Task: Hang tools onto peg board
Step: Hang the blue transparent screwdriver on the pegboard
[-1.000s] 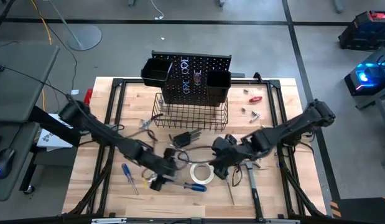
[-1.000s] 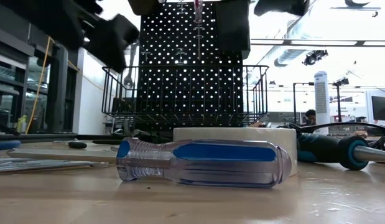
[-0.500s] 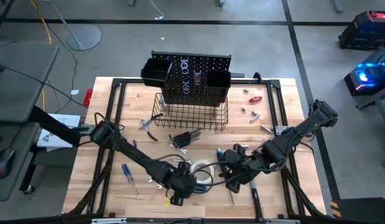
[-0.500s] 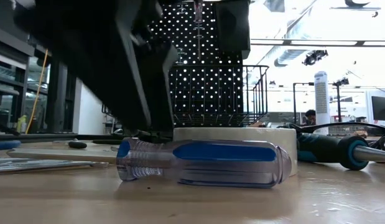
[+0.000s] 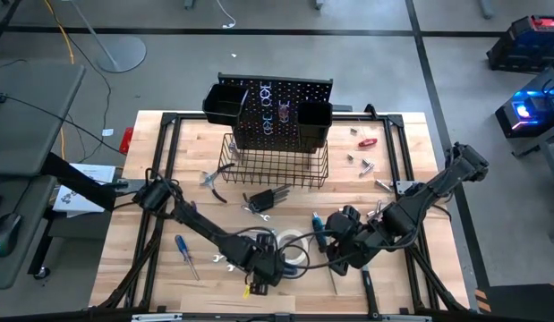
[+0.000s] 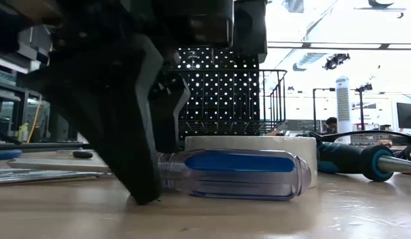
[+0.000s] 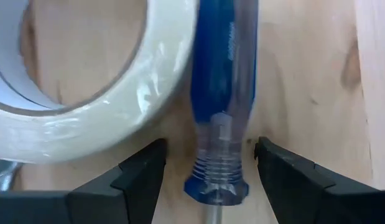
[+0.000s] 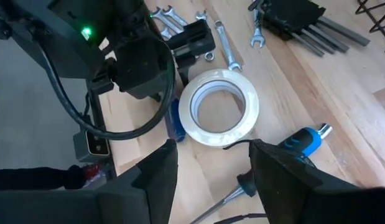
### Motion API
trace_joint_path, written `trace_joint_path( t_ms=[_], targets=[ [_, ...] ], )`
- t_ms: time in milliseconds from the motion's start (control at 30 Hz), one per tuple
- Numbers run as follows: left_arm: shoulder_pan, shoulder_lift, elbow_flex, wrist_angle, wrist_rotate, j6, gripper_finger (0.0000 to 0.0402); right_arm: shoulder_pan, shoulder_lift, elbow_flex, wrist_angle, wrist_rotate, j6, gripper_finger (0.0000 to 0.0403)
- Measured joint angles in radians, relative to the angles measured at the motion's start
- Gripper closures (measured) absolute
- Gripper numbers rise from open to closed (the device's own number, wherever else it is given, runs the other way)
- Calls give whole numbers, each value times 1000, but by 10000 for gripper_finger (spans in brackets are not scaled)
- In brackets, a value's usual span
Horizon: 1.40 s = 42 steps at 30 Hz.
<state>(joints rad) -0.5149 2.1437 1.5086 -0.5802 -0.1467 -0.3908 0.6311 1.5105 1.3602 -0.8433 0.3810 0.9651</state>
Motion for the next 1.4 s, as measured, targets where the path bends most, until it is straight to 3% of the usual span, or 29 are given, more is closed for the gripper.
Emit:
trace_joint_path(
  t_ms=[167,333,633,933,1067,1200,1267,1400],
  targets=[
    [11,4,0,-15,-3,3,195,0,0,0,0,4,5,215],
    [14,-7,1,-25,15,-1,325,0,0,0,2,4,26,215],
    [-26,-166,-2,-196,26,-44,329,0,0,0,17,45,23,215],
    [-67,-439,-3,-270,-103,-34,329,0,-1,0,18,106,18,215],
    [-42,-623,-3,-113,-259,19,329,15,-17,0,39,150,21,215],
    [47,-782,-2,170,-445,225,329,54,-84,0,57,319,33,215],
    [123,-837,-2,355,-430,359,329,71,-117,0,54,406,51,215],
    [310,-885,1,654,-295,521,329,78,-166,0,55,512,49,215]
  ],
)
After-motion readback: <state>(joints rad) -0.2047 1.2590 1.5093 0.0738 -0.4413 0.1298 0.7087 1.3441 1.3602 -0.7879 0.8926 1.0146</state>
